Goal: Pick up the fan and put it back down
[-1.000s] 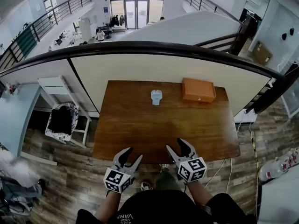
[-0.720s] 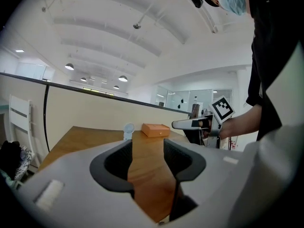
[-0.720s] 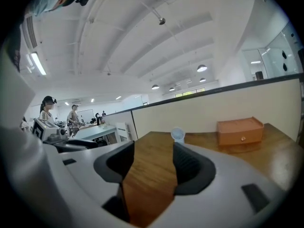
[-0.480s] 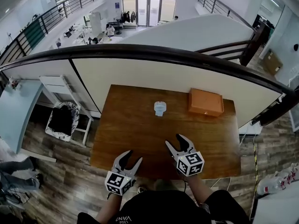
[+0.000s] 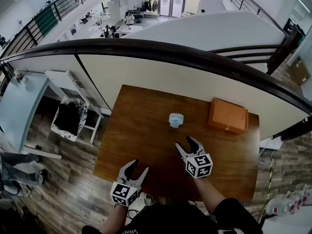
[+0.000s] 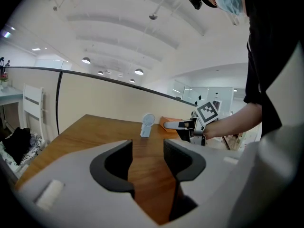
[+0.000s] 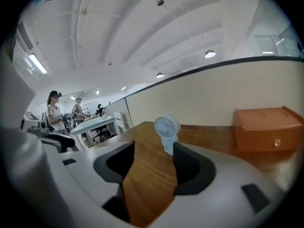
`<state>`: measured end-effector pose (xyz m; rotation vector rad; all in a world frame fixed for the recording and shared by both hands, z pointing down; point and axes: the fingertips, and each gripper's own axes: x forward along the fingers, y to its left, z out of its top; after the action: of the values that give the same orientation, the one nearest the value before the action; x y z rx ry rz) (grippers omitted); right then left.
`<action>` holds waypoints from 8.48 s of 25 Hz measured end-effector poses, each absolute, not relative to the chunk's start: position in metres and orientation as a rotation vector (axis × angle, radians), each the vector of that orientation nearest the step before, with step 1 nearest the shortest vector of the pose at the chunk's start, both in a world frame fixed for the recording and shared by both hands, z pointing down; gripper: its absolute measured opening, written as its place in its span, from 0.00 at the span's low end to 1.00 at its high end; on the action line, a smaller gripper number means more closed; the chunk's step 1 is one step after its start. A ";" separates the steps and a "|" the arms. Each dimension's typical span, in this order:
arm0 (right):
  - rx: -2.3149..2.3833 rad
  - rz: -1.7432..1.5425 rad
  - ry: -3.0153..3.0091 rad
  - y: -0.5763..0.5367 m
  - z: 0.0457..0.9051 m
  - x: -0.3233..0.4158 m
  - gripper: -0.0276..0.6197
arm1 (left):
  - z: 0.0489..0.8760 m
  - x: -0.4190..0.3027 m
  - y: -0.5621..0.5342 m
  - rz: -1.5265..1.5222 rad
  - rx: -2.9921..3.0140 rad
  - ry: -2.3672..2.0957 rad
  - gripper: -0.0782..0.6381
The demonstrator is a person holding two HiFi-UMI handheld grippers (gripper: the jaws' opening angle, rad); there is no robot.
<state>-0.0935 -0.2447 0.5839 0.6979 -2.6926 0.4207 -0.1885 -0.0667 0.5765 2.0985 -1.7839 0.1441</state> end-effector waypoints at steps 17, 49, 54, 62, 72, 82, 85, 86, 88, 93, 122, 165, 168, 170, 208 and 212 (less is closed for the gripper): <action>0.480 0.248 -2.689 -0.327 0.633 -0.147 0.41 | 0.608 -0.189 -0.110 0.156 2.038 -1.754 0.38; 0.398 0.245 -2.629 -0.290 0.633 -0.146 0.34 | 0.597 -0.192 -0.096 0.152 2.072 -1.760 0.38; 0.459 0.266 -2.649 -0.269 0.610 -0.132 0.34 | 0.587 -0.188 -0.088 0.138 2.116 -1.749 0.38; 0.564 0.275 -2.683 -0.227 0.569 -0.099 0.34 | 0.572 -0.180 -0.067 0.129 2.188 -1.714 0.38; 0.704 0.371 -2.671 -0.158 0.531 -0.047 0.33 | 0.545 -0.166 -0.039 0.117 2.290 -1.678 0.38; 0.823 0.420 -2.682 -0.097 0.510 -0.008 0.33 | 0.528 -0.141 -0.009 0.080 2.396 -1.612 0.38; 0.859 0.418 -2.681 -0.085 0.507 0.004 0.33 | 0.525 -0.136 -0.001 0.074 2.416 -1.602 0.38; 0.867 0.417 -2.680 -0.082 0.507 0.008 0.33 | 0.525 -0.134 0.001 0.071 2.420 -1.599 0.38; 0.880 0.416 -2.678 -0.075 0.506 0.013 0.33 | 0.524 -0.133 0.006 0.069 2.428 -1.595 0.38; 0.876 0.412 -2.679 -0.058 0.505 0.018 0.33 | 0.521 -0.129 0.019 0.062 2.454 -1.565 0.38; 0.205 0.169 -2.704 0.007 0.518 -0.055 0.33 | 0.463 -0.047 -0.004 0.015 2.908 -0.866 0.51; 0.750 0.448 -2.707 -0.161 0.536 0.063 0.34 | 0.526 -0.053 -0.219 0.284 2.864 -1.218 0.39; 0.771 0.473 -2.702 -0.174 0.540 0.074 0.34 | 0.531 -0.055 -0.246 0.293 2.853 -1.233 0.39; 0.784 0.487 -2.698 -0.180 0.544 0.082 0.34 | 0.534 -0.056 -0.264 0.301 2.847 -1.243 0.39; 1.030 0.623 -2.549 -0.222 0.587 0.140 0.34 | 0.611 0.014 -0.384 0.270 2.936 -0.819 0.39; 1.028 0.616 -2.551 -0.219 0.585 0.137 0.34 | 0.618 0.015 -0.380 0.306 2.929 -0.798 0.40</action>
<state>0.1367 -0.2194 0.5850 1.0285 -2.5511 0.6159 0.0148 -0.3799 0.6176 2.9286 -0.7985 0.3061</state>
